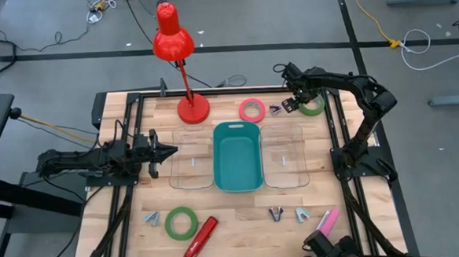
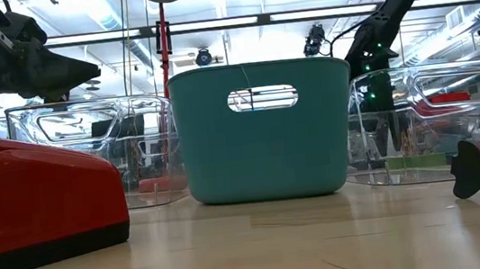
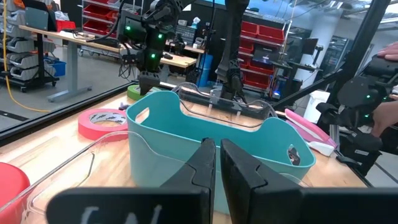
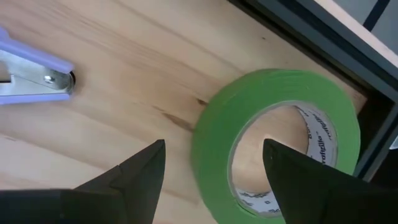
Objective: Pick and place Stapler, Stapler remover, tape
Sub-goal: Put the top green tape into the green bin
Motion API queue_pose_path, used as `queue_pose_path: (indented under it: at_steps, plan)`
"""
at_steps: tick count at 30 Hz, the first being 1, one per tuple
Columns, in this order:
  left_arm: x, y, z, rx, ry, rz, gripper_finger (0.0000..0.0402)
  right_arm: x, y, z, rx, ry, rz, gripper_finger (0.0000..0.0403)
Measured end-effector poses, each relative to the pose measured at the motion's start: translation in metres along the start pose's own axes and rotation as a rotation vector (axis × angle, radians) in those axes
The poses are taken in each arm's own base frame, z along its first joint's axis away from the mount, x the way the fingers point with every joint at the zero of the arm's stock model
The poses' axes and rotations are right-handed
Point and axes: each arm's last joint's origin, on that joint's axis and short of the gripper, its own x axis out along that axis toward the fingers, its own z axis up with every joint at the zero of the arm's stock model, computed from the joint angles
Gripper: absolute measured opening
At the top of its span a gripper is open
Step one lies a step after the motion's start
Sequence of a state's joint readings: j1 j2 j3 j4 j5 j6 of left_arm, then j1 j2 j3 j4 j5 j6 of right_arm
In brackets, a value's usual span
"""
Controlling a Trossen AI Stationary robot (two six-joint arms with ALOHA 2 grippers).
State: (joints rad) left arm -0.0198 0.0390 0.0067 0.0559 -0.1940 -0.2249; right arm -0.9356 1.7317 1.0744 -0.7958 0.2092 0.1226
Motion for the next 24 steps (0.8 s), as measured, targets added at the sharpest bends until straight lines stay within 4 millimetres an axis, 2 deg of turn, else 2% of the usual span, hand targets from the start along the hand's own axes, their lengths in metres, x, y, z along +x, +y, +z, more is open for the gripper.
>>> queue_pose_path:
  at_steps: [12,20,24]
  plan:
    - [0.000,0.000,0.000,0.000,0.000,-0.001,0.0028,0.000,-0.002,0.005,0.048,-0.039,0.003,0.0268]
    - [0.000,0.000,0.000,0.000,0.000,0.000,0.0028,0.001,-0.010,0.009,0.070,-0.063,-0.043,0.0268]
    - [0.000,0.000,0.000,0.000,0.000,0.000,0.0028,0.007,-0.011,0.011,0.080,-0.058,-0.032,0.0268]
